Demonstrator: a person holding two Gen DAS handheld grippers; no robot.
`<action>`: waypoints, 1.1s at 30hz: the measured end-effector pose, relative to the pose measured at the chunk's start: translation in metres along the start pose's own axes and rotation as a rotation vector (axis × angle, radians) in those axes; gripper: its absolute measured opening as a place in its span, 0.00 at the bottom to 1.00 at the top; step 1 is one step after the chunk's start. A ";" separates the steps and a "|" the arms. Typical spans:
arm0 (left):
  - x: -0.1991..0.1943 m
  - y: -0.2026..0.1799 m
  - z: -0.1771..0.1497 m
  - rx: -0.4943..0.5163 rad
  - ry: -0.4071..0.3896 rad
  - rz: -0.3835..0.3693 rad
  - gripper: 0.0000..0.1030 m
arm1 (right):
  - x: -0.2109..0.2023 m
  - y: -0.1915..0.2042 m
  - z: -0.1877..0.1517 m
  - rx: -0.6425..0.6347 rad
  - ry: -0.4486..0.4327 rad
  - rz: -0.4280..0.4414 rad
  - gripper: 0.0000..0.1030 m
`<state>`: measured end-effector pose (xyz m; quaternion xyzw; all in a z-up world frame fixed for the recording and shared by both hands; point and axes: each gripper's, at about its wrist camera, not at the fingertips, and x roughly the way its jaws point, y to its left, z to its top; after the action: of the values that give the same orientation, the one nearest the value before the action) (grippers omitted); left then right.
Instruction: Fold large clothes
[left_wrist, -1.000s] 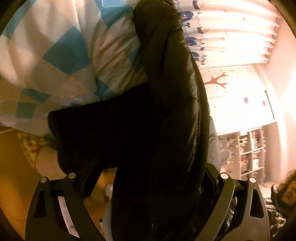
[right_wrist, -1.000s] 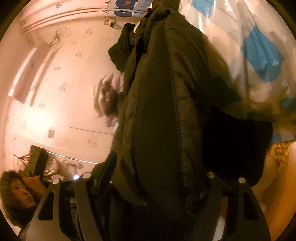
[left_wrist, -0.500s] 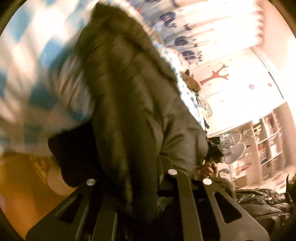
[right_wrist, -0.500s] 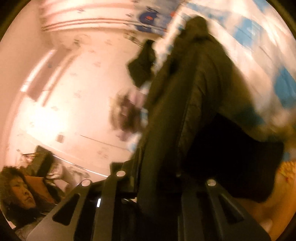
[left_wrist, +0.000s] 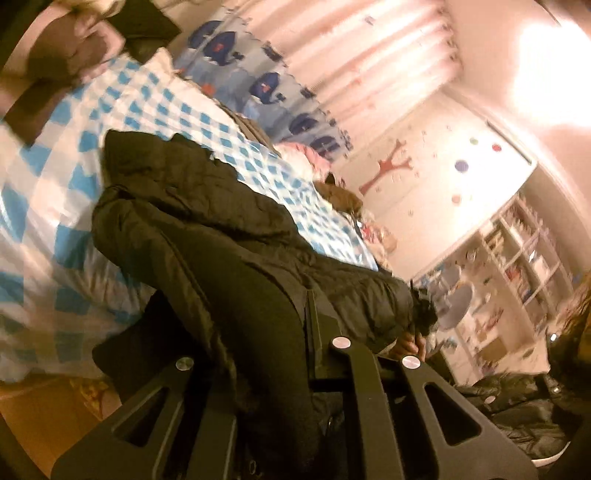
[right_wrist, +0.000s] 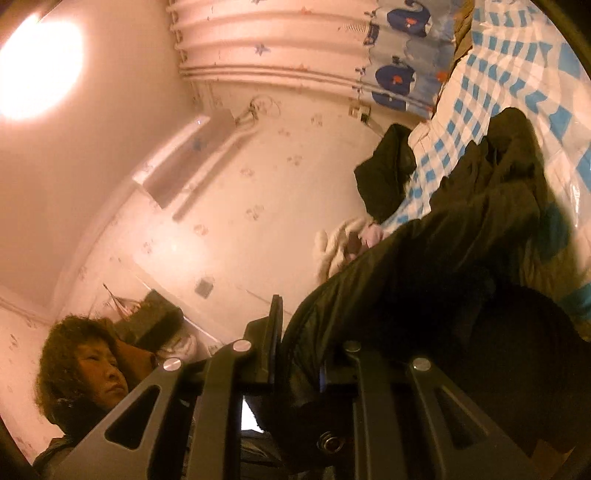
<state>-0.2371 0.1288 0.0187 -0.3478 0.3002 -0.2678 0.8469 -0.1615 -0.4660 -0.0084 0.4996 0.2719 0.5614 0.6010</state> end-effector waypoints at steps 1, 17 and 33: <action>-0.003 0.010 -0.001 -0.032 -0.012 -0.004 0.05 | -0.001 -0.003 0.000 0.014 -0.017 0.006 0.16; 0.011 0.031 0.079 -0.098 -0.171 -0.082 0.05 | 0.024 -0.016 0.081 0.000 -0.100 0.061 0.16; 0.085 0.086 0.234 -0.192 -0.264 -0.059 0.05 | 0.102 -0.062 0.223 -0.006 -0.133 -0.029 0.16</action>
<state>0.0036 0.2256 0.0620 -0.4678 0.2003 -0.2149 0.8336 0.0841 -0.4274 0.0380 0.5298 0.2369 0.5191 0.6274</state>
